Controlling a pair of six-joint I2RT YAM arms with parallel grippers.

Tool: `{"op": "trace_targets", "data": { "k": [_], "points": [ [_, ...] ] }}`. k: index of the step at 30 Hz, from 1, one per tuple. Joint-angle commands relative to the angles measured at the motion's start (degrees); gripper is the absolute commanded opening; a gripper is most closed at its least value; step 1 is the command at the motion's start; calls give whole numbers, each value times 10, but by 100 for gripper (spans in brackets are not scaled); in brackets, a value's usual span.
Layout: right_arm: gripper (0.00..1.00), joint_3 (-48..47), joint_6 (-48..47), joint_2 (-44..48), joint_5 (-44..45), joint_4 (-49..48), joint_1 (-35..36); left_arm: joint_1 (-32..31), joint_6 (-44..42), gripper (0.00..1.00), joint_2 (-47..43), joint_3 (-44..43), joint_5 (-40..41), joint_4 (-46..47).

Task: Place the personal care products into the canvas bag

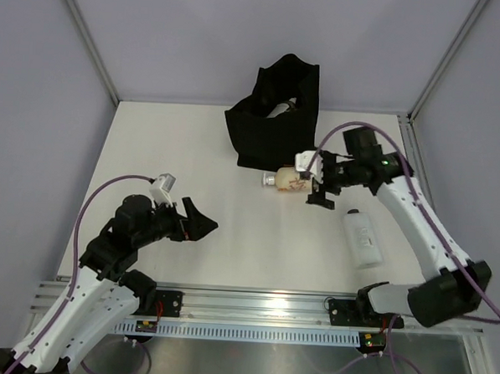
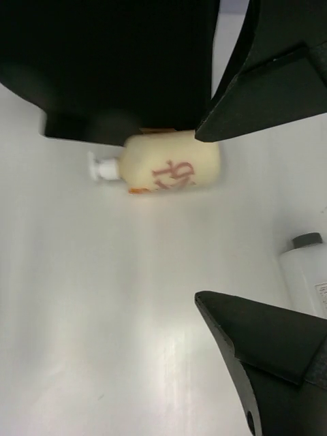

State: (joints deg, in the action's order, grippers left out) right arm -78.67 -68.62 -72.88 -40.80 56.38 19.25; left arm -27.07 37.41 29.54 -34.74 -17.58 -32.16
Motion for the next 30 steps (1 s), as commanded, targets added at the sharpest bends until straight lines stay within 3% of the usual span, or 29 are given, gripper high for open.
{"op": "trace_targets", "data": {
  "k": [1,5,12,24,30],
  "points": [
    [100,51,-76,-70,171,-98,27,-1,8,99,-17,-9,24,4],
    [99,-3,-13,-201,232,-155,47,-1,-6,99,-16,-31,37,-24],
    [100,-64,16,-322,345,-227,88,-1,-18,99,-16,-30,39,-34],
    [100,-186,52,-499,404,-97,99,-1,-38,99,-18,-9,27,-29],
    [96,-171,67,-509,411,-55,99,-1,-37,99,-42,-2,19,-28]
  ]
}}
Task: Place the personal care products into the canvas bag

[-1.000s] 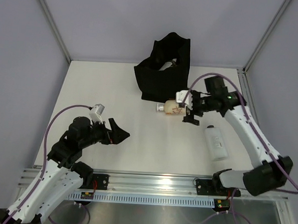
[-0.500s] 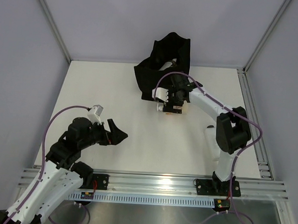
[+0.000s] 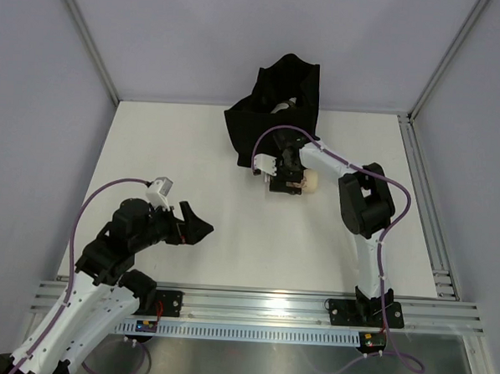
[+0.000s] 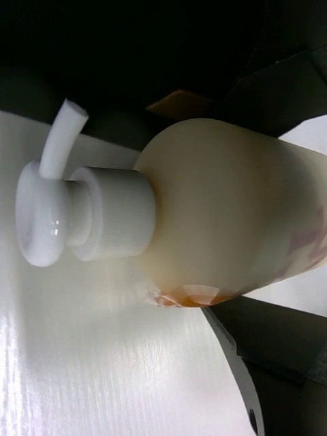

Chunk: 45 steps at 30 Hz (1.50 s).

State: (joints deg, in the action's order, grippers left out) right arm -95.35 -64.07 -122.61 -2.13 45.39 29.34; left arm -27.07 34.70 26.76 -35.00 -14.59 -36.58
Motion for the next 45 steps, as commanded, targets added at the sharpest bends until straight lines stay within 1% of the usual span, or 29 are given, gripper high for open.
{"op": "trace_targets", "data": {
  "k": [1,3,4,5,6,7,8,10,14,15,17,18,20,21,22,23,24,25,26,27,29,30,31,35,39,41,43,44,45],
  "points": [
    [87,-2,32,-6,8,58,-1,-1,-11,99,-20,0,-10,15],
    [70,8,41,2,-11,66,-2,0,-13,99,-25,-1,-9,13],
    [58,12,57,9,-17,65,-1,-1,-13,99,-29,-1,-10,13],
    [32,18,64,28,-25,64,-1,-1,-14,99,-30,-1,-11,12],
    [25,37,71,43,-46,53,-1,-1,-14,99,-31,-1,-11,11],
    [21,49,85,58,-59,48,-2,-1,-13,99,-34,-1,-13,10],
    [14,60,91,95,-74,45,-1,0,-14,99,-37,-1,-13,10],
    [0,76,129,147,-138,44,-2,-1,-12,99,-41,1,-14,11],
    [0,62,212,214,-260,57,-2,0,-13,99,-48,4,-15,19],
    [0,31,232,220,-309,70,-3,-1,-14,99,-50,5,-16,21],
    [0,-10,285,223,-358,84,-3,0,-16,99,-50,5,-18,23],
    [0,-60,301,223,-409,97,-3,0,-17,99,-49,4,-18,23],
    [0,-113,356,217,-447,97,-3,-1,-18,99,-48,0,-18,23],
    [0,-176,392,213,-480,95,-5,0,-20,99,-47,-1,-18,23],
    [0,-210,415,196,-494,89,-8,0,-21,99,-47,-2,-20,24],
    [0,-287,440,186,-512,73,-17,0,-24,99,-47,-3,-19,27],
    [0,-327,466,173,-519,59,-25,-1,-25,99,-47,-4,-20,29],
    [0,-355,526,153,-523,34,-32,0,-27,99,-47,-5,-19,32],
    [0,-376,553,148,-521,6,-40,0,-29,99,-45,-6,-20,38],
    [0,-406,606,142,-506,-59,-56,0,-32,99,-44,-8,-20,41],
    [0,-444,665,108,-482,-139,-73,0,-38,99,-37,-11,-20,52],
    [0,-495,682,92,-422,-150,-76,0,-45,99,-32,-15,-20,55],
    [0,-518,676,63,-387,-160,-77,0,-48,99,-20,-16,-20,59],
    [0,-573,677,-3,-218,-256,-76,0,-67,99,23,-33,-23,71],
    [0,-557,647,-48,-110,-332,-77,0,-75,99,55,-47,-33,77],
    [0,-521,626,-58,-114,-340,-82,0,-72,99,58,-49,-33,80],
    [0,-468,621,-33,-133,-351,-85,0,-71,99,50,-47,-30,81],
    [1,-402,616,-18,-153,-368,-86,0,-69,99,45,-45,-28,81],
    [10,-368,596,15,-173,-376,-87,0,-69,99,35,-41,-26,83]
  ]
}}
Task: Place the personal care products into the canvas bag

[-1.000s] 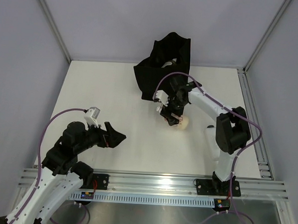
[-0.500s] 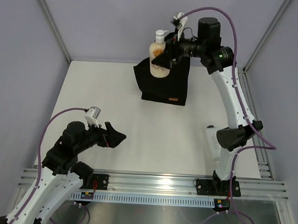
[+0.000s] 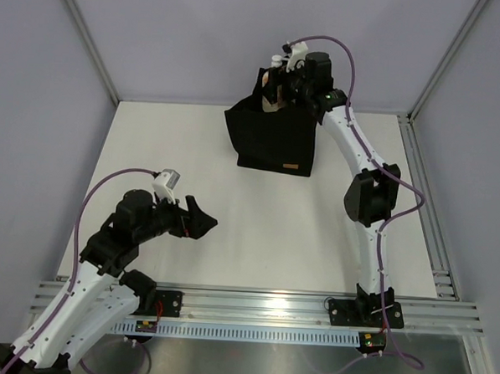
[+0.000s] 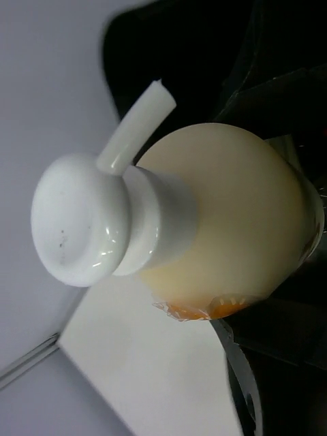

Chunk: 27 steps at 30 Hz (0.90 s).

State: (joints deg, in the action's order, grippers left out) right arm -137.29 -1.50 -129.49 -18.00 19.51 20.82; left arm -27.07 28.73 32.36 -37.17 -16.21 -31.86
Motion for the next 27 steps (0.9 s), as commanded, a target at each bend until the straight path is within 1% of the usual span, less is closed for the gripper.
{"op": "trace_targets", "data": {
  "k": [1,2,3,4,5,7,8,11,12,14,15,16,17,18,19,20,21,22,23,24,25,27],
  "points": [
    [19,76,-46,99,-36,-119,-2,0,-9,99,-26,-17,-10,41],
    [34,100,-80,109,-89,-100,-2,0,-6,99,-30,-9,-11,44],
    [56,97,-102,118,-119,-77,-3,0,-3,99,-37,-5,-15,48],
    [99,85,-114,117,-130,-48,-3,0,-2,99,-38,-2,-15,55],
    [100,42,-121,114,-138,9,-3,0,0,99,-40,-1,-18,56],
    [100,-15,-136,105,-124,70,-7,0,-2,99,-38,-4,-22,53],
    [100,-16,-135,111,-121,75,-10,0,-4,99,-37,-8,-22,51],
    [100,24,-148,180,-123,91,-18,0,-11,99,-35,-24,-26,35],
    [99,35,-152,217,-124,97,-19,0,-13,99,-36,-31,-27,30],
    [100,65,-159,255,-134,139,-28,0,-15,99,-38,-35,-22,18],
    [99,84,-156,299,-137,151,-33,0,-14,99,-39,-36,-19,13],
    [99,111,-149,327,-136,161,-45,0,-15,99,-39,-40,-16,2],
    [100,180,-132,355,-110,177,-51,0,-19,99,-37,-44,-5,-6],
    [100,220,-131,415,-101,186,-58,0,-23,99,-36,-48,0,-22],
    [100,256,-140,442,-104,207,-65,0,-26,99,-34,-54,7,-29],
    [100,320,-171,464,-118,268,-81,0,-32,99,-34,-55,10,-36],
    [100,351,-186,505,-121,305,-89,-1,-35,99,-36,-55,19,-44],
    [99,382,-196,524,-114,339,-95,0,-37,99,-38,-55,21,-47],
    [99,446,-229,543,-106,401,-114,0,-39,99,-41,-50,24,-49],
    [100,481,-248,582,-108,427,-126,0,-38,99,-48,-48,24,-50],
    [100,550,-282,602,-106,466,-139,0,-38,99,-52,-41,25,-50],
    [99,609,-300,649,-85,491,-169,0,-36,99,-61,-34,25,-48]
  ]
}}
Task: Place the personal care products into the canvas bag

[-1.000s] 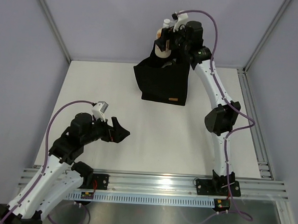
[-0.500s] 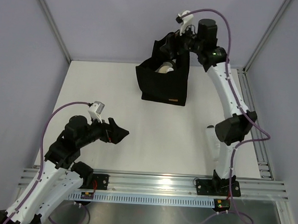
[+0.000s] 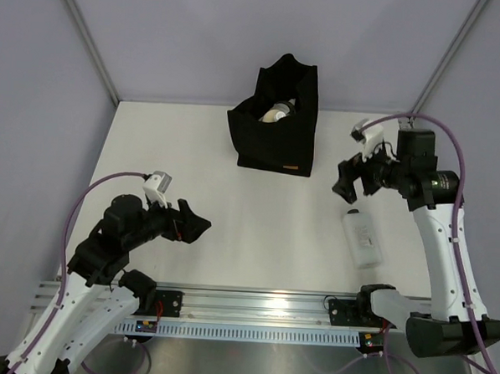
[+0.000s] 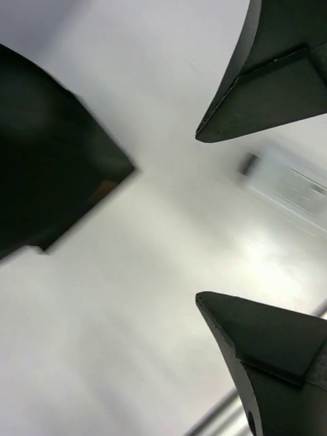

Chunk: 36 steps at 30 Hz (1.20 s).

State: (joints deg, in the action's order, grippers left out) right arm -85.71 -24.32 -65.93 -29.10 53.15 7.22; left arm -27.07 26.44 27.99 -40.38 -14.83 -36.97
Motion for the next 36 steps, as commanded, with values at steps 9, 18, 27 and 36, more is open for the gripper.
{"op": "trace_targets", "data": {
  "k": [9,18,27,36],
  "points": [
    [99,251,-3,-35,250,88,-51,0,9,99,-71,49,-9,36],
    [99,231,28,-204,266,42,-51,0,2,99,-101,57,-4,43],
    [99,207,48,-327,357,6,-50,-1,0,99,-115,60,0,48],
    [98,201,30,-416,359,6,-49,-1,-1,99,-119,61,-6,50]
  ]
}}
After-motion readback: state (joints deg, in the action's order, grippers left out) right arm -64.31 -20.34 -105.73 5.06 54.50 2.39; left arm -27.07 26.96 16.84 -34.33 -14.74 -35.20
